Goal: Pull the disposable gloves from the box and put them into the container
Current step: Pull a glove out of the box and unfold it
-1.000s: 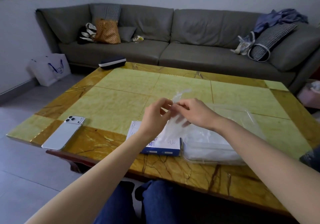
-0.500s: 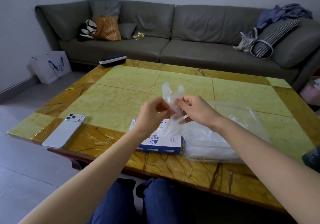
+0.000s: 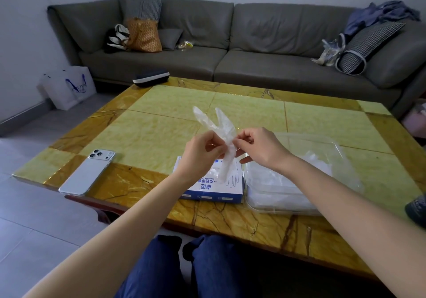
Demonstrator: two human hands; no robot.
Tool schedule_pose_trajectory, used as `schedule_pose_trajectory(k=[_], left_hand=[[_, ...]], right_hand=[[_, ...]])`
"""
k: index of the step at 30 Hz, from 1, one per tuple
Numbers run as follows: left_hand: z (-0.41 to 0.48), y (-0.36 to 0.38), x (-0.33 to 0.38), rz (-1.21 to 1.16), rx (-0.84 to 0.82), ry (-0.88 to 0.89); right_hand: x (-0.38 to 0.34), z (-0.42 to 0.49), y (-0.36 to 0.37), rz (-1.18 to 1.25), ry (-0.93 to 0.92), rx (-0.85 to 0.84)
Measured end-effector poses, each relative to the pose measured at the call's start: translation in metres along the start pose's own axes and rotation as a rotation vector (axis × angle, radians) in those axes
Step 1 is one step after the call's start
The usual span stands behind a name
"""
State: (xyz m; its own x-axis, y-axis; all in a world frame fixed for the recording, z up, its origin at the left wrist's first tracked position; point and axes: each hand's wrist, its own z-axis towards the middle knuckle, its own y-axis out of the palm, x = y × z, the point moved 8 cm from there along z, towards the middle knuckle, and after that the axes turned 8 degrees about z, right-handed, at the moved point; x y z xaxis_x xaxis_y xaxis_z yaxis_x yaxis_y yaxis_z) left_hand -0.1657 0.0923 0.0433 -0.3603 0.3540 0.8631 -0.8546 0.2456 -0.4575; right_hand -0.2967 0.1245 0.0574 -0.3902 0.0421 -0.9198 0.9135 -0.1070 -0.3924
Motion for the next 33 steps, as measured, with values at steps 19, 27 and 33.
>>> schedule_pose_trajectory(k=[19, 27, 33], left_hand=[[0.000, -0.019, -0.019, 0.022, 0.095, -0.081], [-0.006, 0.012, -0.059, 0.635, -0.076, 0.135], [-0.011, 0.051, -0.080, 0.960, -0.428, 0.130]], right_hand=[[0.011, 0.002, -0.013, 0.096, 0.018, 0.044], [0.026, 0.001, -0.042, 0.050, 0.001, 0.258], [0.027, 0.002, -0.044, 0.056, -0.021, 0.246]])
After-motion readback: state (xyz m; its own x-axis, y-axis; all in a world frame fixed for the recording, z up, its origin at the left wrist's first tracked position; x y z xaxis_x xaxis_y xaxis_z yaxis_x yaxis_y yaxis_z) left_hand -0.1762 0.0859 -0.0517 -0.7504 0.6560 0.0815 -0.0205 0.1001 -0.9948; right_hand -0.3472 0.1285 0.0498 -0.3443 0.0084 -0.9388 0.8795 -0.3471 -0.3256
